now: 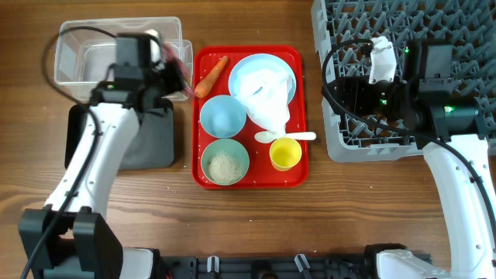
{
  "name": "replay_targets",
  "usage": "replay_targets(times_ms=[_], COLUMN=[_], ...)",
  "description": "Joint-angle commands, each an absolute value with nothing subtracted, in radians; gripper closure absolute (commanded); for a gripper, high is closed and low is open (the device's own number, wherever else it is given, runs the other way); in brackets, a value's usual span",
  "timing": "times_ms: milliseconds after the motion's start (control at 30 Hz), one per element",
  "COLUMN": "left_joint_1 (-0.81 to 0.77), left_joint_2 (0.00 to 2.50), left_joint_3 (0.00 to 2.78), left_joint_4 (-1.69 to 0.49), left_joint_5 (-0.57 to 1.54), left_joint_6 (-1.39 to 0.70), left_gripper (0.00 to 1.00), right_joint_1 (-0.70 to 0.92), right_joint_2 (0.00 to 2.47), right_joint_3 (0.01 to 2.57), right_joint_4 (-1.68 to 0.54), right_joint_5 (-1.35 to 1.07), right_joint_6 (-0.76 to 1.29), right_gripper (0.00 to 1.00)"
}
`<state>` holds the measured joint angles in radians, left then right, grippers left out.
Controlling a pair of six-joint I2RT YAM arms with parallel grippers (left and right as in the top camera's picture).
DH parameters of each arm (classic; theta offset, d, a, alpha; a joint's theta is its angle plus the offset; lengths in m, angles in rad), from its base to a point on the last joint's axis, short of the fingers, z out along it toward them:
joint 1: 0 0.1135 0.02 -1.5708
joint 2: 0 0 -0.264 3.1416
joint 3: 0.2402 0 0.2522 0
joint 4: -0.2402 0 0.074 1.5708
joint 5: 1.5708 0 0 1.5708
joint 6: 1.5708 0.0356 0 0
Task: Sort waste into correct bins and load items into the dishwasher rack
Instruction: 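Grasp the red wrapper and drop it into the clear plastic bin, then grasp the green bowl of rice with the left gripper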
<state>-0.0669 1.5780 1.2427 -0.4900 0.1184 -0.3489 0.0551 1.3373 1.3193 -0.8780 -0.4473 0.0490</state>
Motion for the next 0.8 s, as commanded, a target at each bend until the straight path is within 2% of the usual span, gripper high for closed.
replay_targets(times_ms=[0, 100, 133, 167, 200, 267, 367, 433, 600, 700, 767], left_joint_1=[0.042, 0.089, 0.091, 0.091, 0.091, 0.089, 0.089, 0.089, 0.055, -0.056, -0.136], left_joint_2=[1.573, 1.637, 1.666, 1.687, 1.705, 1.728, 1.730, 1.726, 1.619, 1.470, 1.428], left_joint_3=[1.265, 1.265, 1.265, 1.265, 1.265, 1.265, 1.265, 1.266, 1.266, 1.266, 1.266], left_joint_4=[-0.372, -0.236, -0.194, -0.162, -0.141, -0.117, -0.107, -0.099, -0.125, -0.368, -0.539], left_joint_5=[0.017, 0.017, 0.017, 0.017, 0.017, 0.017, 0.017, 0.031, 0.271, 0.303, 0.267], left_joint_6=[-0.461, -0.485, -0.484, -0.484, -0.484, -0.484, -0.483, -0.479, -0.333, -0.224, -0.199], left_gripper=[0.96, 0.96, 0.91, 0.77, 0.51, 0.26, 0.09, 0.07, 0.07, 0.16, 0.16], right_joint_1=[0.056, 0.056, 0.056, 0.056, 0.058, 0.058, 0.057, 0.058, 0.059, 0.059, 0.059], right_joint_2=[1.352, 1.356, 1.356, 1.356, 1.357, 1.359, 1.359, 1.359, 1.365, 1.365, 1.365], right_joint_3=[1.334, 1.334, 1.334, 1.334, 1.334, 1.334, 1.334, 1.334, 1.334, 1.334, 1.334], right_joint_4=[-0.875, -0.874, -0.875, -0.875, -0.874, -0.876, -0.876, -0.876, -0.876, -0.878, -0.875], right_joint_5=[-0.441, -0.441, -0.440, -0.441, -0.441, -0.440, -0.440, -0.437, -0.437, -0.437, -0.437], right_joint_6=[0.055, 0.055, 0.055, 0.056, 0.056, 0.055, 0.055, 0.056, 0.054, 0.054, 0.055], right_gripper=[0.16, 0.16, 0.16, 0.16, 0.16, 0.16, 0.16, 0.16, 0.16, 0.16, 0.16])
